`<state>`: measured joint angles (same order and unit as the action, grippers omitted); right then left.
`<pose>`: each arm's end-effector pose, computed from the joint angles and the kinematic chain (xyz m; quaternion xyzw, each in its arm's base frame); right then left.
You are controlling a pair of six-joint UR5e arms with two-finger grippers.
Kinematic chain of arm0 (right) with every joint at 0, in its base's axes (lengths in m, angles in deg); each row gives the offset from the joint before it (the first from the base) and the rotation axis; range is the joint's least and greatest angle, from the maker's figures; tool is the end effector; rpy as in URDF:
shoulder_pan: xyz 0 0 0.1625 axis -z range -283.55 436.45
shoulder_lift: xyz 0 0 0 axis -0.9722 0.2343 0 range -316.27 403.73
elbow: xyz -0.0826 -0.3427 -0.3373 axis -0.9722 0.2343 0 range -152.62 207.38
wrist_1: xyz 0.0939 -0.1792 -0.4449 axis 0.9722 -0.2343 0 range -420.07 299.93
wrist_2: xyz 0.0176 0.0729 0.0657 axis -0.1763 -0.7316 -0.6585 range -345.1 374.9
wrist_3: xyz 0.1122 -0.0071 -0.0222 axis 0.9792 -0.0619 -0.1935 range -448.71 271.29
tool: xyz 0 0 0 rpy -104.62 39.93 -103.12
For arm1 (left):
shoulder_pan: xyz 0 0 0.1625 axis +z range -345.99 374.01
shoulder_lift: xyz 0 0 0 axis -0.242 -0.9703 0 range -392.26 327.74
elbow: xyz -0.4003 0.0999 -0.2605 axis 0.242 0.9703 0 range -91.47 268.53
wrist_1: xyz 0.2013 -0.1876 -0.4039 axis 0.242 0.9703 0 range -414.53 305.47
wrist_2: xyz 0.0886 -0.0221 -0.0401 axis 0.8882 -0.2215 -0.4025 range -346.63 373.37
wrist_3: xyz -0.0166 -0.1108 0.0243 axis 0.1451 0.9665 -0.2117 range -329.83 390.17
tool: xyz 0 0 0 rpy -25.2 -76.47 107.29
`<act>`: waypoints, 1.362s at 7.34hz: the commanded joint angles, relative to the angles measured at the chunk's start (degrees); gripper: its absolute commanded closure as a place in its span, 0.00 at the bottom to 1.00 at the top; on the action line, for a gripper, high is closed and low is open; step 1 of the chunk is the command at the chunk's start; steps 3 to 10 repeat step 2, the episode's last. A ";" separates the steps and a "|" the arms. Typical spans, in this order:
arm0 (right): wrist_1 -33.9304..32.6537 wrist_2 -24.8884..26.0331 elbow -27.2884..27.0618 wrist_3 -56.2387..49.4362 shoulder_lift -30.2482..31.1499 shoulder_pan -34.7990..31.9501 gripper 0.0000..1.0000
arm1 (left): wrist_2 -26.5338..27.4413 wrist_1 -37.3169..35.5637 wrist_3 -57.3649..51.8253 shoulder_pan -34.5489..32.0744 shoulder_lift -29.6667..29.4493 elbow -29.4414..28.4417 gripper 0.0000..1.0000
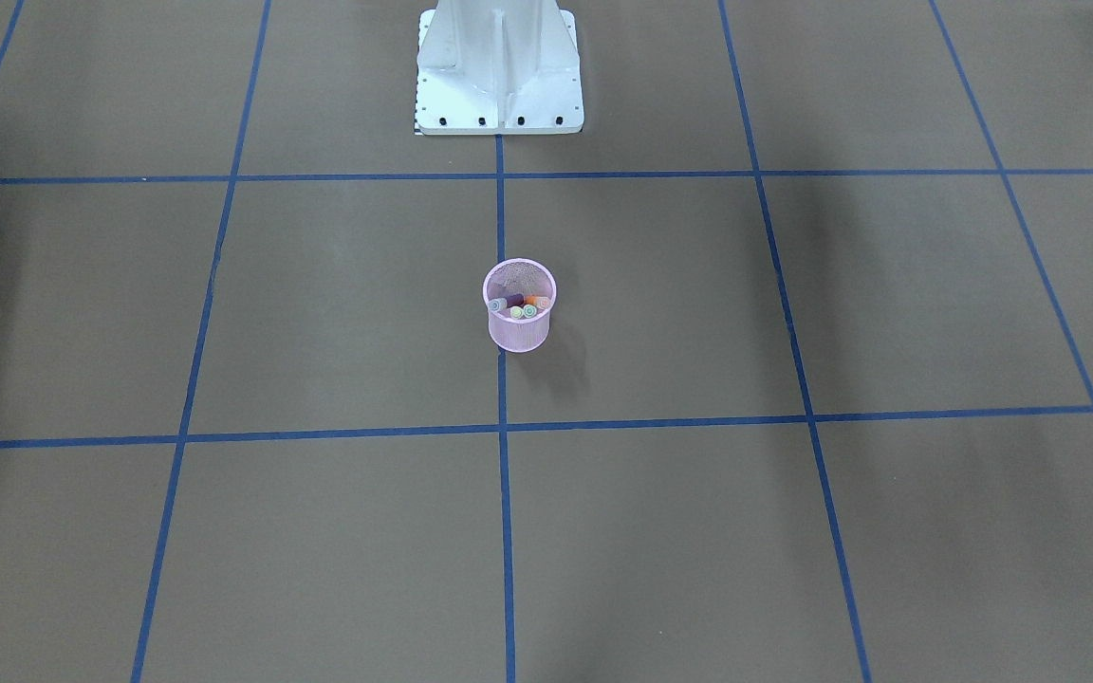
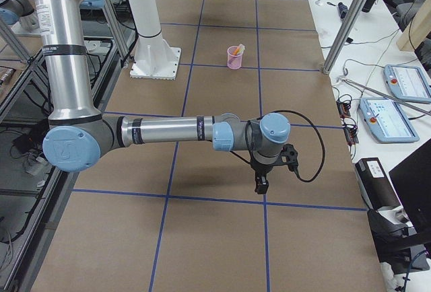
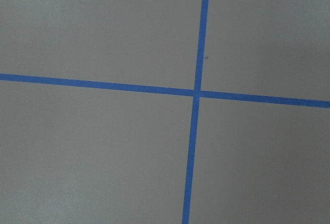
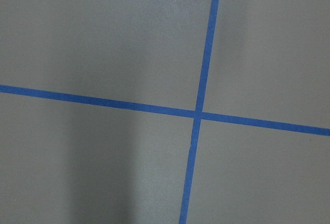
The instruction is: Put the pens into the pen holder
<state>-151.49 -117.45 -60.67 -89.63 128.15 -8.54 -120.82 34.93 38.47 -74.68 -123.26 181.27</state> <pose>0.0018 -0.6222 0.6990 0.0051 -0.3615 -0.0553 0.9307 -0.0399 -0.5829 0.6963 -0.0058 0.3768 -0.0459 0.9251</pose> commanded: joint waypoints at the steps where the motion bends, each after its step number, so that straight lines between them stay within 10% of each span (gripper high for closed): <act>1: 0.10 -0.10 1.40 0.04 -0.21 0.00 0.00 | -0.10 0.01 0.05 0.00 0.03 -0.10 0.00; 10: 0.10 -0.10 1.40 0.04 -0.30 0.09 0.00 | -0.10 0.10 -0.03 0.09 -0.05 -0.27 0.00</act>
